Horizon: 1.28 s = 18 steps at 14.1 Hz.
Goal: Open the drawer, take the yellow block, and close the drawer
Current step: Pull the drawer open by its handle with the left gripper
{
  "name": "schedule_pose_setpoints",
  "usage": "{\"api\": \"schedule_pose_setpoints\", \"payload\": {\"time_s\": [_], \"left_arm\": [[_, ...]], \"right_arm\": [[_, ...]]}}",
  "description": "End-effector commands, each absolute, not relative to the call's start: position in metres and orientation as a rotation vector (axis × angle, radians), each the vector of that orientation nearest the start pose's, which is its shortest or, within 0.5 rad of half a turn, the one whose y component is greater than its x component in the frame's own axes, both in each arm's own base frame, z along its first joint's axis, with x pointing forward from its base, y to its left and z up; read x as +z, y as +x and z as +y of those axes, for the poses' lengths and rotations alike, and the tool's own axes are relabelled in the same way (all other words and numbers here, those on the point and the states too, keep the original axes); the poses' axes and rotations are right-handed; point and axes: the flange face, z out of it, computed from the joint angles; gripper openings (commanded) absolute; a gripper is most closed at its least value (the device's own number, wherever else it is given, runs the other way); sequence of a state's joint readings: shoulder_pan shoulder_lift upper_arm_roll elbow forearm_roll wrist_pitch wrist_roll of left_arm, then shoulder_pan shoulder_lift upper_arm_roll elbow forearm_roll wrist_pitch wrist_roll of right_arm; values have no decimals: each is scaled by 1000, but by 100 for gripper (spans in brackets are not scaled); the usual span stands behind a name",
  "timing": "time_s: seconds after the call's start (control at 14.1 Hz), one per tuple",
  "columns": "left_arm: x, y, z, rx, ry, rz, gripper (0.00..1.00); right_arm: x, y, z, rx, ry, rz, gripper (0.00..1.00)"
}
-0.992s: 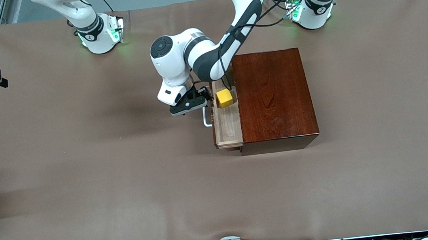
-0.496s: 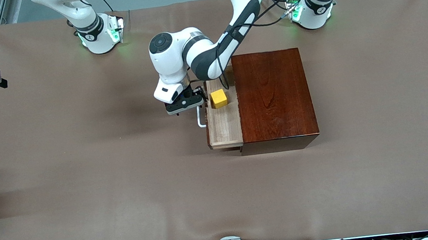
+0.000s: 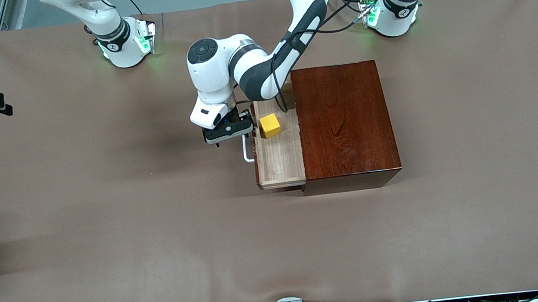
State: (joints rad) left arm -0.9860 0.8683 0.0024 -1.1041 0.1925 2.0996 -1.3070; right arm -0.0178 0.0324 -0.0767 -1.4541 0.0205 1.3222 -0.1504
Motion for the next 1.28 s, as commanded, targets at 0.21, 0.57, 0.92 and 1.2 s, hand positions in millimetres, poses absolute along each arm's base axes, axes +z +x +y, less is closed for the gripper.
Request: {"api": "schedule_pose_setpoints", "payload": {"time_s": [0.21, 0.57, 0.92, 1.2], "left_arm": [[389, 448, -634, -356, -3161, -472, 100], [500, 473, -576, -429, -3139, -568, 100], [576, 503, -484, -377, -3052, -569, 100], [623, 515, -410, -305, -2979, -624, 100]], "right_arm": [[645, 536, -54, 234, -3108, -87, 100], [639, 538, -54, 264, -3103, -76, 100], [631, 535, -50, 329, -3098, -16, 100], [628, 535, -42, 355, -3102, 266, 100]]}}
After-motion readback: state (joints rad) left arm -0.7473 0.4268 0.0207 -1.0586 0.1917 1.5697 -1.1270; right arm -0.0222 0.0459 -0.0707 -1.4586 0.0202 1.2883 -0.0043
